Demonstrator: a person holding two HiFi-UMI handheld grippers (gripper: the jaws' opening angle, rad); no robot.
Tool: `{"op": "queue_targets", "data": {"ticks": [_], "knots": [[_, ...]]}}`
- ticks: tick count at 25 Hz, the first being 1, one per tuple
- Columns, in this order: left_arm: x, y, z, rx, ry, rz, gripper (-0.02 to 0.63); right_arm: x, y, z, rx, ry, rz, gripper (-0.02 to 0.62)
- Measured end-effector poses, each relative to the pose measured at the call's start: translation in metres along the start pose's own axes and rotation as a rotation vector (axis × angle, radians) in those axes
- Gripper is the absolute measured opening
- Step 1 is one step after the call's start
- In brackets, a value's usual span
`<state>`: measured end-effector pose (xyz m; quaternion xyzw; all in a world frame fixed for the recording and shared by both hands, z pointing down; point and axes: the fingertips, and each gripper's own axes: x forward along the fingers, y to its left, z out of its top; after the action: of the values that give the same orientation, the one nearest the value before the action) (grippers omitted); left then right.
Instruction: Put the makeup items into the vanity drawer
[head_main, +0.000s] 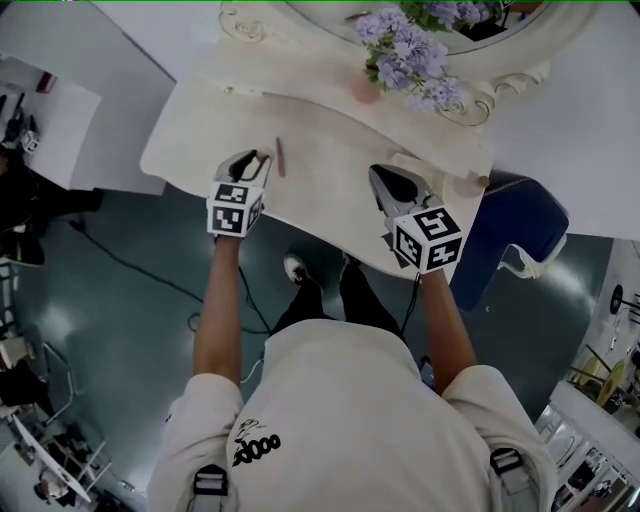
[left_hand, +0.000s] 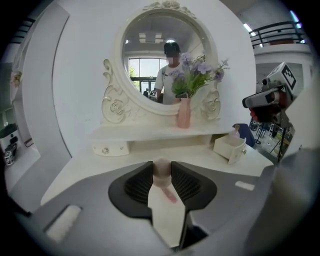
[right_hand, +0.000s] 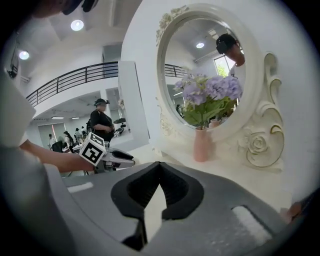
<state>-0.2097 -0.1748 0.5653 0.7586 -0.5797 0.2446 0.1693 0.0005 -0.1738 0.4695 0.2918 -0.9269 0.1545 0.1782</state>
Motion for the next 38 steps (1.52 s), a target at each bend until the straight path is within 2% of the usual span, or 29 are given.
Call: {"op": "queue_targets", "data": {"ticks": [3,9,14,18,22,25,31,38], "knots": [[0.008,-0.040,0.033,0.036,-0.048,-0.084,0.132,-0.018,-0.018,-0.001,0.011,-0.016,-0.050,0.003],[0.031,-0.142,0.084,0.116,-0.107,-0.305,0.132,-0.061,-0.051,-0.002,0.059,-0.073,-0.159,-0.003],[0.062,-0.214,0.105,0.174,-0.107,-0.441,0.132,-0.091,-0.080,-0.014,0.080,-0.062,-0.230,-0.003],[0.090,-0.255,0.104,0.212,-0.067,-0.521,0.132,-0.109,-0.096,-0.026,0.089,-0.044,-0.256,-0.002],[0.118,-0.280,0.091,0.257,0.000,-0.555,0.133,-0.119,-0.107,-0.035,0.097,-0.028,-0.254,0.000],[0.134,-0.287,0.082,0.293,0.038,-0.549,0.135,-0.121,-0.113,-0.041,0.113,-0.013,-0.252,0.025],[0.157,-0.285,0.058,0.334,0.128,-0.528,0.141,-0.115,-0.122,-0.048,0.126,0.013,-0.244,0.025],[0.153,-0.281,0.054,0.305,0.131,-0.555,0.187,-0.099,-0.119,-0.045,0.122,0.030,-0.215,0.025]]}}
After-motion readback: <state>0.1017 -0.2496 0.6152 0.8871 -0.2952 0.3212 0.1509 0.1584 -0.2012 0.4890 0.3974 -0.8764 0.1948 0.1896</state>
